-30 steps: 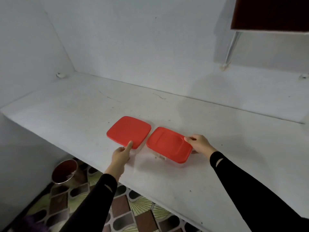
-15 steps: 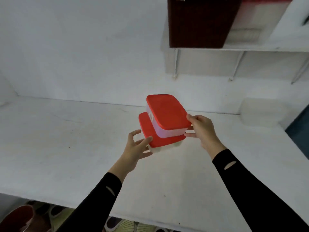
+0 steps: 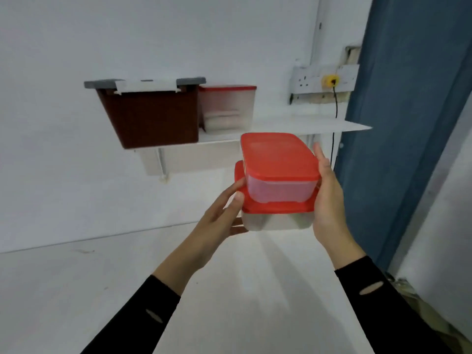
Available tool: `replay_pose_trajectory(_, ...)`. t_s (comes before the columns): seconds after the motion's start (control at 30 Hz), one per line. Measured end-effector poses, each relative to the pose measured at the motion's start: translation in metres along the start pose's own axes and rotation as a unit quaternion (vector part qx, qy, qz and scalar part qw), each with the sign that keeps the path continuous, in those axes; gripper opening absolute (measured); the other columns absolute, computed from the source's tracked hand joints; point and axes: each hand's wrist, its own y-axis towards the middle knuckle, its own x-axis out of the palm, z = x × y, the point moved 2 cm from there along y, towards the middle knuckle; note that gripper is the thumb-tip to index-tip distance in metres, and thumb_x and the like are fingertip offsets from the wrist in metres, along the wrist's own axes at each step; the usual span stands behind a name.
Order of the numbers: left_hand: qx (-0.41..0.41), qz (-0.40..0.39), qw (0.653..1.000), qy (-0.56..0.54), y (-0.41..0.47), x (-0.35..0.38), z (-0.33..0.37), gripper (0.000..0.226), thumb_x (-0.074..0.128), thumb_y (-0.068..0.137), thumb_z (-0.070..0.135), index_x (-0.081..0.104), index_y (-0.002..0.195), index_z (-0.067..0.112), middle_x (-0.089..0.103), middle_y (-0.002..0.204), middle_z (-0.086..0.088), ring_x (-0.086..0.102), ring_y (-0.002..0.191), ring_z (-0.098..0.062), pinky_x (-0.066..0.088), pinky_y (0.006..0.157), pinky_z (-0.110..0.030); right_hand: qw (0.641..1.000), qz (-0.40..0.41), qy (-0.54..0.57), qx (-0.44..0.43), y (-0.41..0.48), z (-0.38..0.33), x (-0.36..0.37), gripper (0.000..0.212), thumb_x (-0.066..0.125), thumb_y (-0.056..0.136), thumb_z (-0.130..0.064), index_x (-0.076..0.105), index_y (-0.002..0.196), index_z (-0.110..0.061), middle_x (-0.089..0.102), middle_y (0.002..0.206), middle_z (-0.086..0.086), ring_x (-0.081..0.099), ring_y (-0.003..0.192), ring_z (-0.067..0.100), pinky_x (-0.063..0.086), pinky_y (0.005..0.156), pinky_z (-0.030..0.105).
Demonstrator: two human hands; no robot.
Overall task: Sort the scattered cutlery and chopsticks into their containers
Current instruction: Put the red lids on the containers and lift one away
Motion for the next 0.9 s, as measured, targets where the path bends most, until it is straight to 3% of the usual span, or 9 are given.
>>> replay_pose_trajectory(0.1,0.055,-0.023,0.996,0.062,0.035,0.022,0.032,0.082,0.071,0.076,0.045,0.026,0.144,0.051,0.053,0.141,0.004,0.068,0.104,-0.009,0.055,0.082,-0.020,1.000,0.007,0.011,-0.023,0.042,-0.031,-0.011,0.034,0.040,0.100,-0.056,0.060,0.126,-0.049,0.068,0.118,-0.017,0.065,0.108,0.005,0.052,0.093,0.033)
replay_pose_trajectory(0.17,0.098,0.011,0.990,0.105,0.065,0.033,0.048,0.094,0.082,0.070,0.037,0.025,0.142,0.054,0.055,0.138,0.005,0.069,0.102,-0.010,0.056,0.079,-0.021,0.999,0.000,0.018,-0.051,0.072,-0.052,-0.015,0.033,0.040,0.100,-0.053,0.063,0.123,-0.046,0.068,0.121,-0.013,0.064,0.112,0.009,0.051,0.097,0.036)
replay_pose_trajectory(0.27,0.158,0.086,0.970,0.165,0.110,0.041,0.064,0.092,0.083,0.073,0.043,0.026,0.145,0.051,0.059,0.134,0.005,0.067,0.103,-0.008,0.056,0.088,-0.028,0.998,-0.013,0.039,-0.053,0.115,-0.074,-0.013,0.034,0.046,0.096,-0.056,0.067,0.118,-0.040,0.070,0.115,-0.010,0.067,0.106,0.011,0.055,0.091,0.035)
replay_pose_trajectory(0.4,0.195,0.168,0.925,0.280,0.161,0.040,0.073,0.081,0.077,0.081,0.040,0.034,0.148,0.030,0.049,0.145,0.008,0.051,0.119,-0.008,0.043,0.099,-0.020,0.997,-0.048,0.032,-0.044,0.167,-0.073,-0.008,0.038,0.047,0.094,-0.060,0.070,0.110,-0.033,0.073,0.107,-0.004,0.069,0.101,0.017,0.058,0.085,0.037)
replay_pose_trajectory(0.5,0.197,0.200,0.915,0.289,0.187,0.039,0.062,0.071,0.078,0.081,0.033,0.044,0.141,0.018,0.052,0.138,0.004,0.050,0.119,-0.010,0.040,0.087,-0.004,0.997,-0.064,0.029,-0.029,0.198,-0.054,-0.003,0.036,0.044,0.096,-0.059,0.067,0.101,-0.031,0.072,0.105,0.002,0.069,0.099,0.022,0.056,0.091,0.044)
replay_pose_trajectory(0.67,0.220,0.293,0.840,0.400,0.214,0.040,0.053,0.066,0.077,0.078,0.045,0.050,0.132,0.017,0.046,0.119,0.008,0.053,0.103,-0.013,0.047,0.079,-0.026,0.993,-0.112,-0.022,-0.001,0.242,-0.031,0.004,0.047,0.028,0.096,-0.068,0.061,0.107,-0.037,0.069,0.110,0.000,0.065,0.104,0.018,0.051,0.098,0.044)
replay_pose_trajectory(0.77,0.145,0.328,0.781,0.512,0.225,0.042,0.059,0.064,0.066,0.083,0.056,0.048,0.133,0.020,0.052,0.123,0.005,0.056,0.106,-0.018,0.041,0.070,-0.032,0.997,-0.061,-0.030,-0.041,0.251,-0.019,-0.002,0.049,0.029,0.100,-0.058,0.056,0.127,-0.026,0.060,0.116,-0.012,0.056,0.112,0.010,0.045,0.103,0.036)
replay_pose_trajectory(0.83,0.106,0.338,0.766,0.536,0.234,0.040,0.063,0.064,0.063,0.085,0.058,0.047,0.134,0.020,0.055,0.127,0.001,0.056,0.113,-0.021,0.043,0.077,-0.034,0.992,0.003,-0.011,-0.126,0.237,-0.009,-0.019,0.033,0.039,0.101,-0.040,0.059,0.113,-0.018,0.059,0.104,-0.013,0.055,0.098,0.007,0.044,0.088,0.024)
replay_pose_trajectory(0.9,0.082,0.345,0.750,0.559,0.245,0.039,0.065,0.064,0.062,0.085,0.060,0.048,0.133,0.019,0.059,0.126,-0.002,0.058,0.114,-0.025,0.045,0.082,-0.037,0.985,-0.001,0.015,-0.173,0.219,0.010,-0.037,0.022,0.042,0.101,-0.019,0.054,0.086,-0.008,0.054,0.077,-0.002,0.049,0.070,0.012,0.040,0.065,0.022)
